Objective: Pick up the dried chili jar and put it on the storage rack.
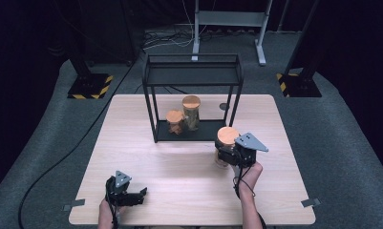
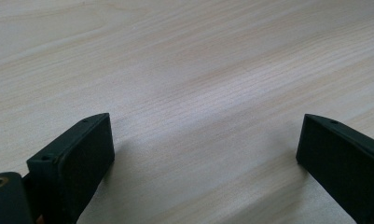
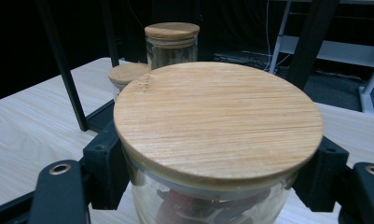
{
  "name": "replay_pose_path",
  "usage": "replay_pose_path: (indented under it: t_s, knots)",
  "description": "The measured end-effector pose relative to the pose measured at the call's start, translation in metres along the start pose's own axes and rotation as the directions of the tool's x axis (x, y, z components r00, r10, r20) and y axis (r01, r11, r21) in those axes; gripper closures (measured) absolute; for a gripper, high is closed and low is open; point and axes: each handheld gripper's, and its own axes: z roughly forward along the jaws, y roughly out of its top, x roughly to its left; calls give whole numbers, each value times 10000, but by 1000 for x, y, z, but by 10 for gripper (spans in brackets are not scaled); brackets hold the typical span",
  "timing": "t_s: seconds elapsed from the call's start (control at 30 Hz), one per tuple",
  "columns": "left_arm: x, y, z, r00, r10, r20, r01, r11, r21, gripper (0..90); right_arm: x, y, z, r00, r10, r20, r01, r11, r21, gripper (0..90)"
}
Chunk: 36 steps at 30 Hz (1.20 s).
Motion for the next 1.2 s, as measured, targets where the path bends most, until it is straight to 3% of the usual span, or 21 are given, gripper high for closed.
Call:
replay_pose_path:
  t_s: [1.2]
  knots:
    - [0, 0, 0, 10000, -10, 8, 10, 10000, -11, 33, -2, 17, 25, 10000, -31, -44, 30, 9999, -104, 246]
